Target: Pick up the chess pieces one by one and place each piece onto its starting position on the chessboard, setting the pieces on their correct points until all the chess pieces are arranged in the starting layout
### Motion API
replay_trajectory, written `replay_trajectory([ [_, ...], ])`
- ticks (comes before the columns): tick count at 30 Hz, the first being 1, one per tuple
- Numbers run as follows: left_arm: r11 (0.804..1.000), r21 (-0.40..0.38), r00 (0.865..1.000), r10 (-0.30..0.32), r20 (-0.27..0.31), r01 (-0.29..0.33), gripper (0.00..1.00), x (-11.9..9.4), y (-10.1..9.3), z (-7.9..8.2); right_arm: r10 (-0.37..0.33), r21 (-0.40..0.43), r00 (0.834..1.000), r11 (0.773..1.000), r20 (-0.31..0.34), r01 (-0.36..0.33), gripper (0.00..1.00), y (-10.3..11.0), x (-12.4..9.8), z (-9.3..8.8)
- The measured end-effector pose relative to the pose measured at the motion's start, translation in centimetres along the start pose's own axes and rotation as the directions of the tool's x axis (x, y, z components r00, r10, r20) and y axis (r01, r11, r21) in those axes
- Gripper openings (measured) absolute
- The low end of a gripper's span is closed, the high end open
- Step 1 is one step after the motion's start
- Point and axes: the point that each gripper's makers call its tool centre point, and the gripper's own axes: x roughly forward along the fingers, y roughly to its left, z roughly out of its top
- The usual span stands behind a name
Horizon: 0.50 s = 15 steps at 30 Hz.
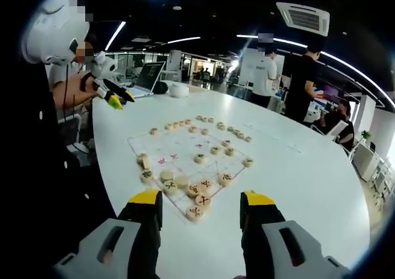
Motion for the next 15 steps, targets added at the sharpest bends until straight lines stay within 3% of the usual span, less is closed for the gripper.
replay_trajectory([
  [4, 1.000, 0.001, 0.999, -0.026, -0.035, 0.026, 0.51, 1.7, -0.1, 0.2, -0.006, 0.005, 1.000, 1.000, -0.001, 0.006, 0.51, -0.1, -0.2, -0.2],
  [8, 1.000, 0.027, 0.997, -0.011, -0.077, 0.014, 0.47, 4.0, 0.1, 0.2, -0.016, 0.013, 1.000, 1.000, 0.001, 0.016, 0.50, -0.2, -0.5, -0.4],
  [11, 0.998, 0.062, 0.992, -0.022, -0.123, 0.030, 0.47, 5.8, -0.6, -0.2, -0.022, 0.020, 1.000, 1.000, 0.000, 0.022, 0.50, -0.3, -0.5, -0.6],
  [15, 0.997, 0.063, 0.989, -0.034, -0.142, 0.043, 0.45, 7.6, -1.1, 0.1, -0.027, 0.026, 1.000, 0.999, -0.001, 0.027, 0.50, -0.5, -0.6, -0.8],
])
